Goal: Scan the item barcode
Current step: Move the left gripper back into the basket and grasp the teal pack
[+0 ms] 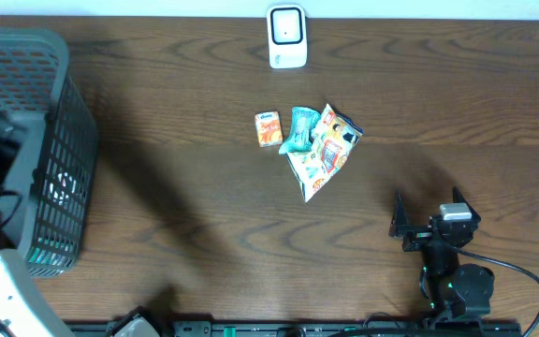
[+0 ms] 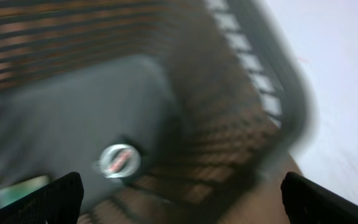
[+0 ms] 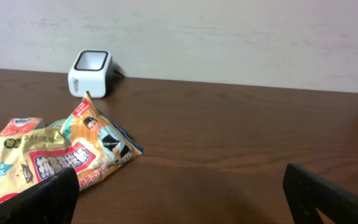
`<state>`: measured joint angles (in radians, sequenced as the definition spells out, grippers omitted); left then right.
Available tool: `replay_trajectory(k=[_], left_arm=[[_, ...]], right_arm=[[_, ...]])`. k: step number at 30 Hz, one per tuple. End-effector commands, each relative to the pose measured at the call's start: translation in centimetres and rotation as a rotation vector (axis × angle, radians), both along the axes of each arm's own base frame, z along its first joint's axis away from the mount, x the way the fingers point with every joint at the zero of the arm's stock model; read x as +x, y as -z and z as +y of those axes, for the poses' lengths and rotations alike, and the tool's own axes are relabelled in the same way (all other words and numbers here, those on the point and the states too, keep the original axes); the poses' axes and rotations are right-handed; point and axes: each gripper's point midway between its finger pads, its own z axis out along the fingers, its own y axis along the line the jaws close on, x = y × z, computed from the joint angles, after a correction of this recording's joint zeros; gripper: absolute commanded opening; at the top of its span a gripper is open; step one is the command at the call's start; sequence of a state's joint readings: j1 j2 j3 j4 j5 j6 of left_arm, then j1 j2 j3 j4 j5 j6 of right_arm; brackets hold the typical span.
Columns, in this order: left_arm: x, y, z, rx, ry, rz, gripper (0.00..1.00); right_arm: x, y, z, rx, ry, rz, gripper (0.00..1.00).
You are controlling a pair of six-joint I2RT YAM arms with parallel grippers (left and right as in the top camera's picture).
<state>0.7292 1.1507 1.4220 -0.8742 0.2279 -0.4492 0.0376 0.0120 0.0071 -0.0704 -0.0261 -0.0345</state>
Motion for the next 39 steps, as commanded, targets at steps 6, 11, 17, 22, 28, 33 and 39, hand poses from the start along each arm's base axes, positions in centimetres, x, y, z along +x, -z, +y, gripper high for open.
replay_trajectory(k=[6,11,17,22,28,33,39], left_arm=[[-3.9,7.4,6.1,-0.193,-0.204,0.226,1.0],[-6.6,12.8,8.0,-0.257,-0.335,0.481,1.0],[-8.4,16.7,8.7,-0.347,-0.467,0.629,1.0],[-8.7,19.4,8.4,-0.415,-0.491,0.694,1.0],[-8.9,22.0,7.9,-0.48,-0.476,0.77,0.99],[-8.5,24.0,6.9,-0.569,-0.445,0.791,1.0],[-8.9,26.0,5.8,-0.626,-0.439,0.837,1.0]], right_arm=[[0.0,0.0,-0.2,-0.008,0.008,0.0,0.99],[0.0,0.0,-0.2,-0.008,0.008,0.0,0.99],[0.0,0.0,-0.2,-0.008,0.008,0.0,0.99],[0.0,0.0,-0.2,-0.008,0.008,0.0,0.99],[0.0,0.0,-0.2,-0.008,0.008,0.0,0.99],[0.0,0.0,-0.2,-0.008,0.008,0.0,0.99],[0.0,0.0,-0.2,-0.008,0.008,0.0,0.99]])
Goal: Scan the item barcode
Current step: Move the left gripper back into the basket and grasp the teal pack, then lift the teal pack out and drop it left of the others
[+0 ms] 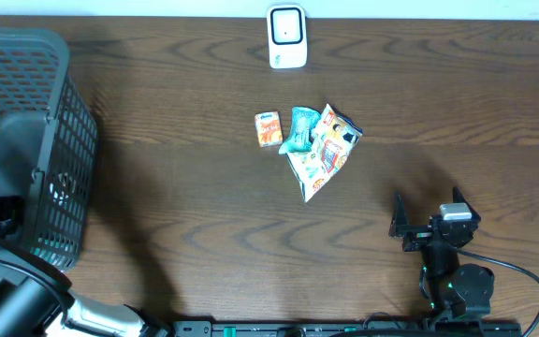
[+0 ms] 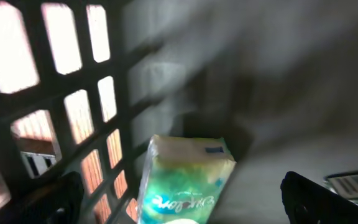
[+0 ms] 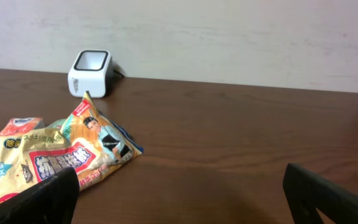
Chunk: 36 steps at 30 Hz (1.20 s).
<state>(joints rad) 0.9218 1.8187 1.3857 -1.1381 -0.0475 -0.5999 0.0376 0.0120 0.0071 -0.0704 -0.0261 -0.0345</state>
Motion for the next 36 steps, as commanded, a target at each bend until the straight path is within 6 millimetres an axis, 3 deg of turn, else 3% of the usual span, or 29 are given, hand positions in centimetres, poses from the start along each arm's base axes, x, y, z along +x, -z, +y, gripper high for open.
replay_trajectory(k=[1,7,13,15,17,21,23,25,31,36], left_arm=[[-0.6,1.7,-1.1,-0.057,-0.02,0.028,1.0],[-1.1,3.3,-1.8,-0.083,-0.02,0.047,1.0],[-0.3,4.5,-2.8,-0.125,-0.03,-0.012,0.86],[-0.2,4.6,-2.7,-0.123,-0.029,-0.016,0.77],[-0.2,4.6,-2.7,-0.121,-0.029,-0.017,0.56],[-0.1,4.6,-2.6,-0.116,-0.029,-0.021,0.3],[0.0,4.6,-2.4,-0.111,-0.03,-0.026,0.11],[0.2,4.4,-2.2,-0.105,-0.029,-0.034,0.08],[1.7,1.4,-0.8,-0.075,-0.04,-0.105,0.07],[4.6,-5.0,-0.2,-0.042,-0.047,-0.315,0.07]], right_arm=[[0.0,0.0,-0.2,-0.008,0.008,0.0,0.99],[0.0,0.0,-0.2,-0.008,0.008,0.0,0.99],[0.0,0.0,-0.2,-0.008,0.008,0.0,0.99],[0.0,0.0,-0.2,-0.008,0.008,0.0,0.99],[0.0,0.0,-0.2,-0.008,0.008,0.0,0.99],[0.0,0.0,-0.2,-0.008,0.008,0.0,0.99],[0.0,0.0,-0.2,-0.008,0.008,0.0,0.99],[0.0,0.0,-0.2,-0.008,0.008,0.0,0.99],[0.0,0.0,-0.2,-0.008,0.008,0.0,0.99],[0.0,0.0,-0.2,-0.008,0.008,0.0,0.99]])
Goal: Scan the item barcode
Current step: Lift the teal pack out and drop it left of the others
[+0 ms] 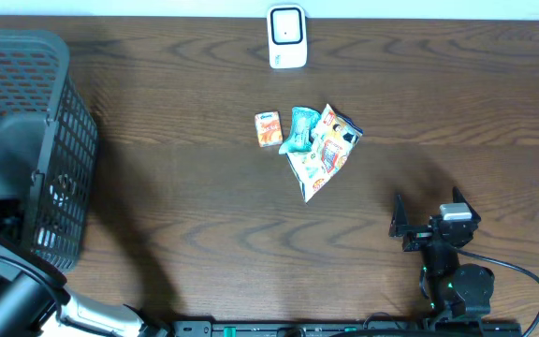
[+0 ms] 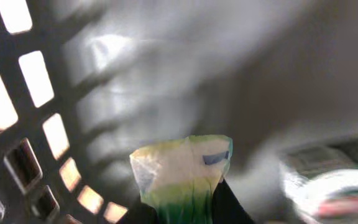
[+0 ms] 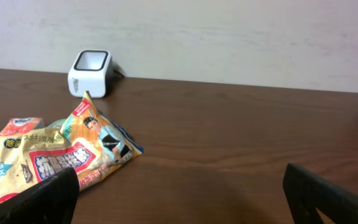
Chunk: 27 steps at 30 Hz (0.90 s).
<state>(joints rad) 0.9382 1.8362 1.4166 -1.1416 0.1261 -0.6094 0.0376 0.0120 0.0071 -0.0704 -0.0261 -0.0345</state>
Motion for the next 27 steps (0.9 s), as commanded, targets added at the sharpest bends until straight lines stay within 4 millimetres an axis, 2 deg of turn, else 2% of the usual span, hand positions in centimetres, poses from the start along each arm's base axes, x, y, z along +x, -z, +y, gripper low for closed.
replay_trajectory(k=[1,6,10,13,14,15,17,20,24,27], left_arm=[[2.7,-6.2,0.7,0.07,-0.018,-0.216,0.07],[4.8,-14.3,0.2,0.226,0.02,-0.476,0.07],[5.2,-21.0,-0.5,0.416,0.067,-0.659,0.07],[5.4,-26.1,-2.3,0.524,0.127,-0.818,0.07],[5.7,-28.9,-4.3,0.559,0.184,-0.917,0.07],[5.9,-29.9,-5.5,0.563,0.217,-0.959,0.07],[6.5,-31.3,-8.4,0.537,0.297,-1.031,0.07],[8.1,-32.0,-13.1,0.454,0.434,-1.106,0.07],[10.4,-31.7,-19.4,0.361,0.688,-1.158,0.07],[12.1,-30.7,-24.2,0.307,0.909,-1.167,0.07]], right_arm=[[0.0,0.0,-0.2,-0.008,0.008,0.0,0.99],[0.0,0.0,-0.2,-0.008,0.008,0.0,0.99],[0.0,0.0,-0.2,-0.008,0.008,0.0,0.99],[0.0,0.0,-0.2,-0.008,0.008,0.0,0.99],[0.0,0.0,-0.2,-0.008,0.008,0.0,0.99],[0.0,0.0,-0.2,-0.008,0.008,0.0,0.99],[0.0,0.0,-0.2,-0.008,0.008,0.0,0.99],[0.0,0.0,-0.2,-0.008,0.008,0.0,0.99],[0.0,0.0,-0.2,-0.008,0.008,0.0,0.99],[0.0,0.0,-0.2,-0.008,0.008,0.0,0.99]])
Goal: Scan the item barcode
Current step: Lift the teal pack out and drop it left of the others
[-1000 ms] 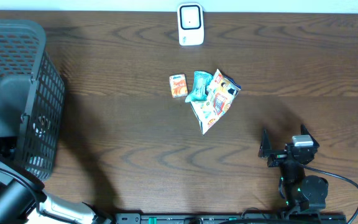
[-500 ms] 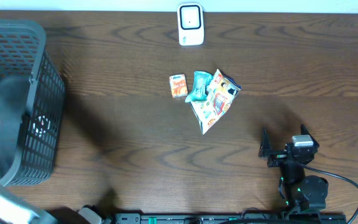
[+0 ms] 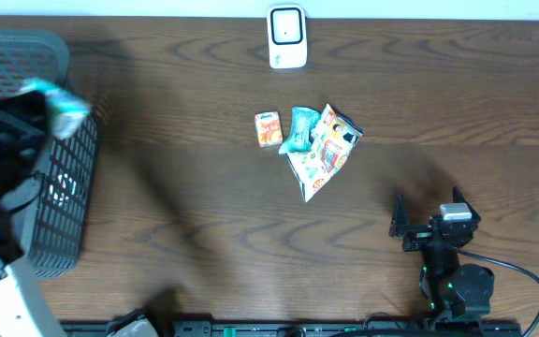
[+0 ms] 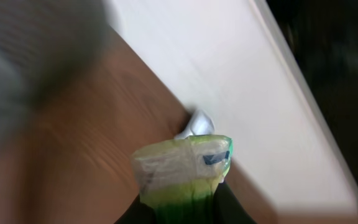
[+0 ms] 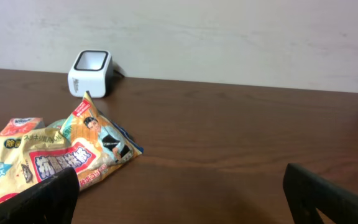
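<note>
A green and white packet (image 3: 61, 101) is held above the dark mesh basket (image 3: 59, 220) at the table's left, with my left gripper (image 3: 45, 110) shut on it. In the left wrist view the packet (image 4: 183, 167) stands up out of the left gripper (image 4: 180, 200), and a small white shape behind it may be the scanner; the view is blurred. The white barcode scanner (image 3: 287, 37) stands at the far middle edge, also as the scanner (image 5: 92, 73). My right gripper (image 3: 427, 227) rests open near the front right, the right gripper (image 5: 179, 196) empty.
An orange box (image 3: 269, 128), a teal packet (image 3: 299, 128) and a large snack bag (image 3: 324, 150) lie together mid-table, in front of the scanner. The snack bag (image 5: 73, 155) lies left of the right gripper. A pale wall runs behind the table's far edge.
My left gripper, shut on the green and white packet inside the basket, is now up above the basket's rim with the packet. The right arm has not moved.
My left gripper was open over the basket's inside. Then it was low in the basket, open in front of the green and white packet. Then it was shut on the packet there, and now holds it clear above the basket. The right arm stayed still.
</note>
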`<state>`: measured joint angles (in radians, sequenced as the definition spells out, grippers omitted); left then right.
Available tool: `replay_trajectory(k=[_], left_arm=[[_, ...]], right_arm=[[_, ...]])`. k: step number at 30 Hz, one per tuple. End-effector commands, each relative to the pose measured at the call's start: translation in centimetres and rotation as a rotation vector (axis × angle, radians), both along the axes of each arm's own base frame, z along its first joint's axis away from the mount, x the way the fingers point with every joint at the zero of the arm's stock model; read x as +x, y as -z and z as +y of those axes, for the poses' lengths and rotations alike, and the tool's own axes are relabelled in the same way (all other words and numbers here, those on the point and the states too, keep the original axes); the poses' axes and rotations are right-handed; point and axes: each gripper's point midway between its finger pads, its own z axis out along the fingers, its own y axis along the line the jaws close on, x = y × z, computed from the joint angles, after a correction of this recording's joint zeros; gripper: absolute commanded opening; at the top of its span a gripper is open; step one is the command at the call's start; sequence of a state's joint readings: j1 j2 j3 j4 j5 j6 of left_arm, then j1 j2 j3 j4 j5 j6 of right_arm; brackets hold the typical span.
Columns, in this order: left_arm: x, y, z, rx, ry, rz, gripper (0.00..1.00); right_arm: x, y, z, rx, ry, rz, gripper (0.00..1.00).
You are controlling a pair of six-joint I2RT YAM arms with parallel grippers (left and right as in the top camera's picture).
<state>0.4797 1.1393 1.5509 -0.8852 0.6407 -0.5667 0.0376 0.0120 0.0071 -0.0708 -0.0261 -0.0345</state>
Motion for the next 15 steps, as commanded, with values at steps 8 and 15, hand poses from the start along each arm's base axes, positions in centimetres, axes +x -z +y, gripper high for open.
replay_trajectory(k=[8,15], left_arm=[[6.2,8.2,-12.8,0.216,0.441,0.193,0.07],[10.1,16.3,-18.9,0.232,0.58,0.347,0.25]], right_arm=[[0.0,0.0,-0.2,-0.008,0.008,-0.001,0.99],[0.0,0.0,-0.2,-0.008,0.008,-0.001,0.99]])
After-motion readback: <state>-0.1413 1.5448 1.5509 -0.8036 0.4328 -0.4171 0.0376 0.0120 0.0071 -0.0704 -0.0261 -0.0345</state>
